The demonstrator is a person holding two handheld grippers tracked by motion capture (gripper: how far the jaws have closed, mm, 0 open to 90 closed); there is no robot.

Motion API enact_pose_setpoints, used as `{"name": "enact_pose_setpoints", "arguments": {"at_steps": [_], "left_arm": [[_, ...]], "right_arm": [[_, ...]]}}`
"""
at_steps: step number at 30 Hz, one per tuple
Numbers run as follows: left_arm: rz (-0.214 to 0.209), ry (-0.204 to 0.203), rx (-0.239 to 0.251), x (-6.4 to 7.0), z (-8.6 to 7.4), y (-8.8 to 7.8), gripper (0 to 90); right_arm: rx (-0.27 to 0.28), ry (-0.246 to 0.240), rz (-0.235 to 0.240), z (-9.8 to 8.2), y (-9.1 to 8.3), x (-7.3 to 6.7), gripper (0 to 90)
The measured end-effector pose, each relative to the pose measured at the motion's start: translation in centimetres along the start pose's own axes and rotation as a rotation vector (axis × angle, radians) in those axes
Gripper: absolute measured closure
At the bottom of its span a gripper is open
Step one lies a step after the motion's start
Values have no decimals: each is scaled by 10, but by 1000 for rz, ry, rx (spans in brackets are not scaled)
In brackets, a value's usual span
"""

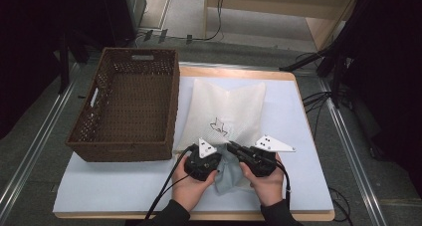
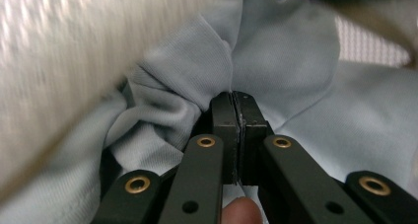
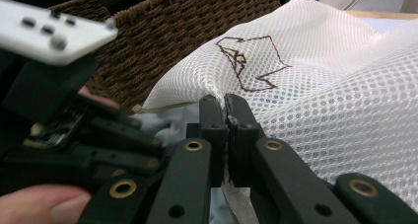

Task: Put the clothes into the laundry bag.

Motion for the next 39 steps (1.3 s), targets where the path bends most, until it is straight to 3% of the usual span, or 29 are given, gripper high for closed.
{"name": "enact_pose_setpoints", "arguments": {"at_steps": [5, 9, 13, 17, 19, 20, 21, 24, 25, 26, 27, 28, 29, 30, 31, 32, 34, 39], "left_arm": [[17, -26, 28, -5, 2, 9, 875], [-56, -13, 48, 0, -3, 1, 688], [-73, -4, 61, 1, -11, -14, 638], [-106, -14, 38, 3, -24, -25, 505], [-137, 31, 12, 16, -31, -25, 475], [-137, 31, 12, 16, -31, -25, 463], [-159, 38, 9, 25, -31, -22, 450], [-160, 53, -5, 33, -31, -14, 392], [-146, 63, -24, 35, -32, -8, 392], [-107, 65, -50, 36, -34, 3, 346], [-77, 67, -43, 36, -32, 5, 358], [-77, 67, -43, 36, -32, 5, 407], [-27, 63, -40, 35, -31, 6, 474], [46, 86, -55, 35, -29, 7, 528], [46, 86, -55, 35, -29, 7, 609], [111, 107, -56, 33, -26, 9, 708], [102, 86, -59, 30, -23, 10, 805], [70, 48, -58, 25, -13, 13, 841]], "right_arm": [[-5, 4, -1, -2, 0, 2, 883], [-4, 10, -5, -3, -1, 5, 882], [0, 18, -10, -2, -3, 8, 883], [3, 26, -18, -1, -3, 12, 883], [3, 26, -19, -1, -3, 12, 882], [2, 25, -20, -1, -2, 12, 883], [-1, 29, -21, -2, -2, 12, 882], [-3, 26, -20, -2, -1, 11, 882], [-3, 26, -20, -2, -1, 11, 882], [-3, 23, -19, -3, -1, 11, 882], [-3, 22, -19, -3, -1, 11, 882], [-3, 22, -19, -3, -1, 11, 882], [-5, 27, -18, -4, -1, 11, 882], [-6, 27, -18, -4, -1, 11, 882], [-6, 27, -18, -4, -1, 11, 882], [-8, 26, -16, -4, -1, 11, 882], [-7, 22, -16, -4, -1, 11, 882], [-7, 23, -14, -4, -1, 10, 882]]}}
Point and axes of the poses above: each handheld gripper's, and its own axes: y roughly forward along the jaws, z roughly out of its top, x roughly to its right, the point moved 7 cm from there along y, roughly forward along the jaws, and after that the axes turned 5 degrees about -x, right-handed, at the moved point
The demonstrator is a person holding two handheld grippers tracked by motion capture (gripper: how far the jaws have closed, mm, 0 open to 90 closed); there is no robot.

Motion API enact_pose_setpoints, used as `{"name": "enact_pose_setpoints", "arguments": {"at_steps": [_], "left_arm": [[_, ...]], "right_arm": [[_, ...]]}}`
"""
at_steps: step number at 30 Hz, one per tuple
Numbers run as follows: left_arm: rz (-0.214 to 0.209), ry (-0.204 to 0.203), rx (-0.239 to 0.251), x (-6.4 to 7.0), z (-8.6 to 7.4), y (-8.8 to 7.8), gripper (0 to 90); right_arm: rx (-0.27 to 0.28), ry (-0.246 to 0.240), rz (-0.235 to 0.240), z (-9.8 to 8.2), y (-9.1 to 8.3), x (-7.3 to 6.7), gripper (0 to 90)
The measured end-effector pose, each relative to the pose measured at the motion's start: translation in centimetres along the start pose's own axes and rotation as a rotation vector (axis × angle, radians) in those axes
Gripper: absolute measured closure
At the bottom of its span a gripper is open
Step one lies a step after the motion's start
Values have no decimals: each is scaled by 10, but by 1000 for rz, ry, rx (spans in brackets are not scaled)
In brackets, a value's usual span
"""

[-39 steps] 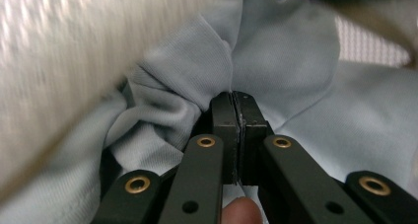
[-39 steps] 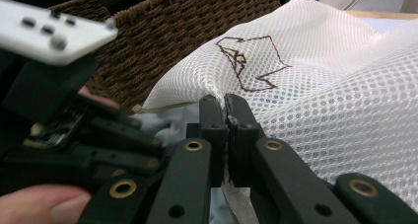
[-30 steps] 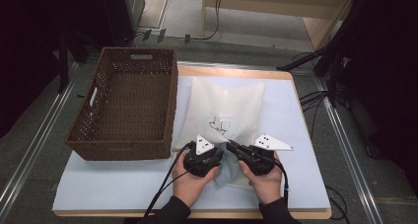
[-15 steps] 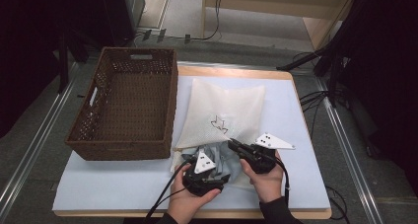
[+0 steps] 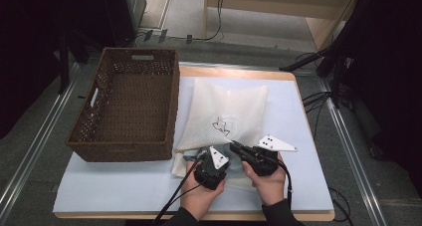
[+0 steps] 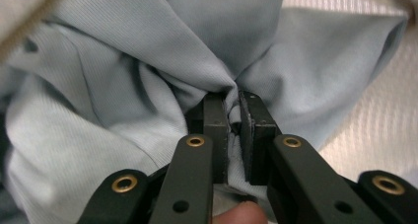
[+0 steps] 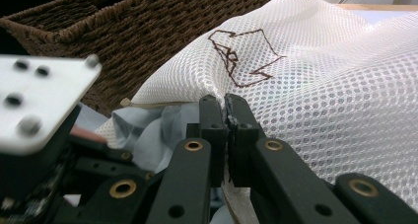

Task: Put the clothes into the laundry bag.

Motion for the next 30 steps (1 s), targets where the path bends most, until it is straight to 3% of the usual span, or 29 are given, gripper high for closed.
{"name": "enact_pose_setpoints", "arguments": {"at_steps": [3, 4, 7, 10, 11, 14, 16, 19, 24, 26, 30], "left_arm": [[-14, -80, 26, -10, 13, 4, 844], [-14, -80, 26, -10, 13, 4, 844], [67, -117, 73, -24, 23, 9, 840], [95, -118, 85, -28, 23, 11, 811], [52, -107, 79, -25, 21, 13, 786], [-15, -76, 96, -19, 14, 3, 687], [-30, -64, 104, -19, 11, -3, 645], [-94, -62, 141, -26, -6, -32, 599], [-48, -102, 147, -50, -29, -55, 591], [-19, -131, 132, -62, -40, -57, 569], [-25, -158, 107, -65, -42, -50, 519]], "right_arm": [[-7, 1, 0, -1, 1, -1, 882], [-7, 1, 0, -1, 1, -1, 882], [-12, 0, 1, -2, 2, 0, 882], [-15, 5, -1, -3, 2, 1, 882], [-17, 8, -3, -4, 3, 2, 882], [-21, 12, -7, -5, 3, 4, 882], [-20, 15, -5, -5, 3, 5, 882], [-21, 16, -6, -5, 3, 6, 882], [-20, 17, -7, -5, 3, 6, 882], [-23, 19, -10, -5, 5, 6, 882], [-25, 17, -12, -5, 6, 5, 881]]}}
Point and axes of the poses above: each handheld gripper's, and its own axes: y roughly forward along the jaws, z roughly out of its top, x roughly to its right, the point moved 7 cm from there along y, roughly forward along the jaws, and after that the axes turned 5 degrees about -x, right-handed, at the moved point
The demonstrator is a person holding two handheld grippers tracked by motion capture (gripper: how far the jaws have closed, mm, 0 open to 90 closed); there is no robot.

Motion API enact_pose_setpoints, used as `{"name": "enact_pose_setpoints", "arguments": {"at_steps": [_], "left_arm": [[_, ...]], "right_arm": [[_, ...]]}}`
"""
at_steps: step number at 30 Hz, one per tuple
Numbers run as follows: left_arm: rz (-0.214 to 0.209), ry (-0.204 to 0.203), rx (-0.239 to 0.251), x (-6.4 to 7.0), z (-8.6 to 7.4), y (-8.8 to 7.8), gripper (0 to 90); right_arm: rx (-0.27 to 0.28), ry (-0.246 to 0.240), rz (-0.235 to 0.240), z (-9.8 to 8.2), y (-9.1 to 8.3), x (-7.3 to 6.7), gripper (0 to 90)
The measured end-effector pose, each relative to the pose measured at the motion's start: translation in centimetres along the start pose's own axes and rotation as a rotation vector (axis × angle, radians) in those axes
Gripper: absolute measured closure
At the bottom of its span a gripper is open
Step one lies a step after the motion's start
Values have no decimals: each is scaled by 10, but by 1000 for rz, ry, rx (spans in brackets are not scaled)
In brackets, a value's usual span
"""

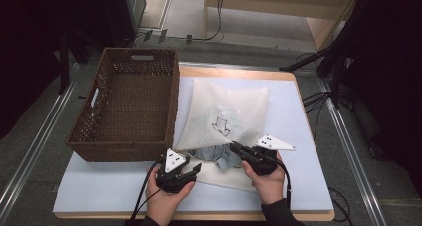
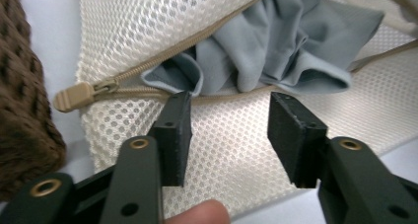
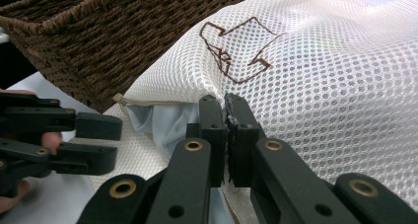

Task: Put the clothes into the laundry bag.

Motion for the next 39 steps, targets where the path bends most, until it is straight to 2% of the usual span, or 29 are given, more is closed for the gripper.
{"name": "enact_pose_setpoints", "arguments": {"at_steps": [3, 6, 8, 9, 12, 13, 15, 17, 18, 20, 21, 22, 25, 27, 31, 32, 34, 35, 36, 38, 39], "left_arm": [[25, 7, -21, 2, 4, 9, 499], [57, -32, -33, 3, 15, 23, 485], [47, -35, -46, 5, 17, 27, 466], [36, -28, -69, 10, 21, 37, 446], [29, -24, -67, 14, 25, 43, 423], [2, -41, -56, 19, 30, 47, 426], [17, -22, -59, 23, 33, 50, 443], [49, -6, -68, 24, 36, 55, 539], [63, 4, -71, 23, 38, 56, 624], [64, 17, -71, 24, 42, 58, 778], [50, 29, -70, 25, 44, 59, 825], [47, 42, -63, 28, 46, 60, 838], [-2, 101, -50, 39, 47, 63, 844], [-18, 130, -56, 46, 45, 66, 841], [33, 146, -77, 42, 46, 73, 837], [63, 155, -81, 39, 48, 73, 837], [165, 214, -84, 32, 51, 74, 844], [165, 214, -84, 32, 51, 74, 845], [192, 212, -82, 28, 52, 75, 844], [170, 159, -83, 23, 53, 75, 828], [151, 158, -76, 24, 52, 74, 806]], "right_arm": [[-6, 3, 0, -1, 1, -1, 882], [-8, 1, 2, -3, 2, 0, 882], [-10, 2, 2, -3, 2, 0, 882], [-9, 2, 2, -3, 2, 0, 882], [-10, -1, 2, -3, 1, 0, 881], [-10, -2, 1, -3, 2, 0, 882], [-10, 0, 0, -4, 2, 0, 882], [-13, -1, 1, -4, 2, 0, 882], [-15, -3, 0, -4, 3, 0, 882], [-17, -5, -4, -5, 4, 0, 882], [-17, -5, -5, -5, 4, 0, 882], [-19, -3, -5, -5, 4, -1, 881], [-20, -2, -7, -5, 4, 0, 882], [-21, 2, -6, -6, 5, 0, 882], [-27, -3, -3, -7, 6, -2, 882], [-26, -5, -3, -7, 6, -2, 882], [-26, -7, -5, -7, 6, -2, 882], [-28, -4, -7, -7, 6, -2, 882], [-30, -2, -11, -7, 6, -1, 882], [-35, 3, -14, -8, 6, 0, 882], [-35, 5, -15, -8, 6, 0, 882]]}}
Point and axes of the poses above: each handheld gripper's, and its own axes: y roughly forward along the jaws, z roughly out of its top, x roughly to its right, the point moved 7 cm from there along y, roughly forward along the jaws, and after that the axes turned 5 degrees about -x, right-handed, at the moved point
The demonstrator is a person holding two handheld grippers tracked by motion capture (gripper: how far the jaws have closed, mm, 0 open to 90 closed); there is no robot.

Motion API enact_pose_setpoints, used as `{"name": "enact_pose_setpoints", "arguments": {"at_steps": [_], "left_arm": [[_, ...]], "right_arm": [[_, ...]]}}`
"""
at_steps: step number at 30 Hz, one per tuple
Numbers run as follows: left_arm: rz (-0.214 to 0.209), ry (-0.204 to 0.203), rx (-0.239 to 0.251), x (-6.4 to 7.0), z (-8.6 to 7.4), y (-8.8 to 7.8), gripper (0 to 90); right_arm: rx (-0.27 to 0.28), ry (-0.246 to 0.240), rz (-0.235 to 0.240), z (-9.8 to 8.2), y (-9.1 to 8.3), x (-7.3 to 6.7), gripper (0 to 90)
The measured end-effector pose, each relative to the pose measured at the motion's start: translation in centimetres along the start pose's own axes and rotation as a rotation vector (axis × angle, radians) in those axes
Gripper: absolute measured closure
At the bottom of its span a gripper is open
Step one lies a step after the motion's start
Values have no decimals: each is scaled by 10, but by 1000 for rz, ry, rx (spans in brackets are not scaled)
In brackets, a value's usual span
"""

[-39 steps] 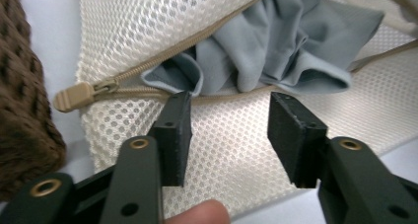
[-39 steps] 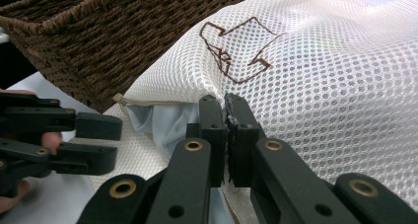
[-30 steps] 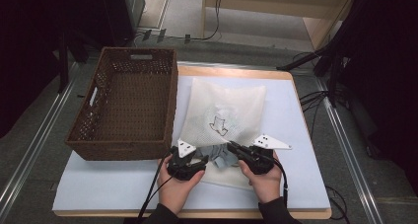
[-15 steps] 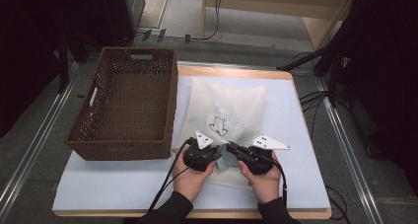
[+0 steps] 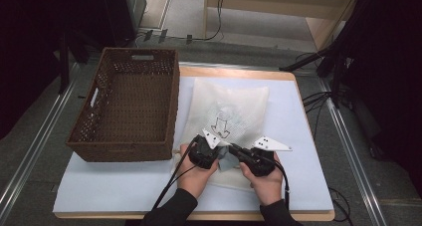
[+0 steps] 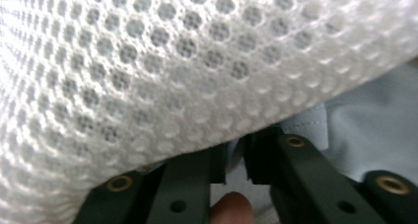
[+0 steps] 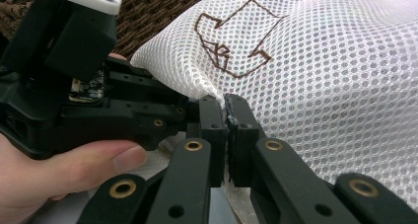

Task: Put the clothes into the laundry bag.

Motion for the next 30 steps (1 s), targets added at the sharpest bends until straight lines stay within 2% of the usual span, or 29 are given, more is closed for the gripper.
{"name": "enact_pose_setpoints", "arguments": {"at_steps": [3, 4, 6, 9, 13, 14, 15, 17, 18, 19, 21, 22, 24, 26, 27, 28, 29, 30], "left_arm": [[-95, -9, -3, 4, -6, -7, 660], [-95, -9, -3, 4, -6, -7, 620], [-160, -32, 10, 3, -11, -19, 561], [-179, -34, 25, 1, -14, -29, 505], [-216, -52, 67, 1, -20, -52, 486], [-216, -52, 67, 1, -20, -52, 496], [-233, -53, 67, 4, -21, -54, 496], [-287, -30, 55, 18, -24, -52, 572], [-287, -30, 55, 18, -24, -52, 612], [-334, -22, 44, 29, -24, -46, 660], [-331, -11, 36, 34, -25, -42, 729], [-341, -2, 16, 42, -25, -34, 760], [-335, 6, 6, 45, -25, -29, 808], [-290, 32, -28, 51, -23, -18, 838], [-290, 32, -28, 51, -23, -18, 853], [-249, 28, -43, 49, -20, -12, 875], [-249, 28, -43, 49, -20, -12, 881], [-229, 34, -55, 47, -15, -9, 888]], "right_arm": [[0, 1, 1, 0, 0, 1, 882], [0, 1, 1, 0, 0, 1, 882], [3, 5, 1, 0, 0, 2, 882], [3, 4, 0, 0, 0, 2, 881], [3, 8, -2, 0, 0, 2, 882], [2, 9, -1, 0, 0, 2, 882], [2, 9, -1, 0, 0, 2, 882], [1, 11, -2, 0, 1, 2, 882], [1, 11, -2, 0, 1, 2, 882], [0, 4, -4, 0, 1, 2, 882], [1, 4, -4, 0, 1, 1, 881], [1, 9, -1, 0, 1, 1, 882], [1, 11, 1, 0, 1, 1, 882], [1, 8, 3, 0, 1, 2, 882], [1, 8, 3, 0, 1, 2, 882], [1, 8, 4, 0, 1, 1, 882], [1, 8, 4, 0, 1, 1, 882], [1, 11, 4, 0, 0, 1, 882]]}}
Point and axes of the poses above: each handheld gripper's, and its own axes: y roughly forward along the jaws, z roughly out of its top, x roughly to its right, the point moved 7 cm from there along y, roughly forward along the jaws, and after that the axes turned 5 degrees about -x, right-handed, at the moved point
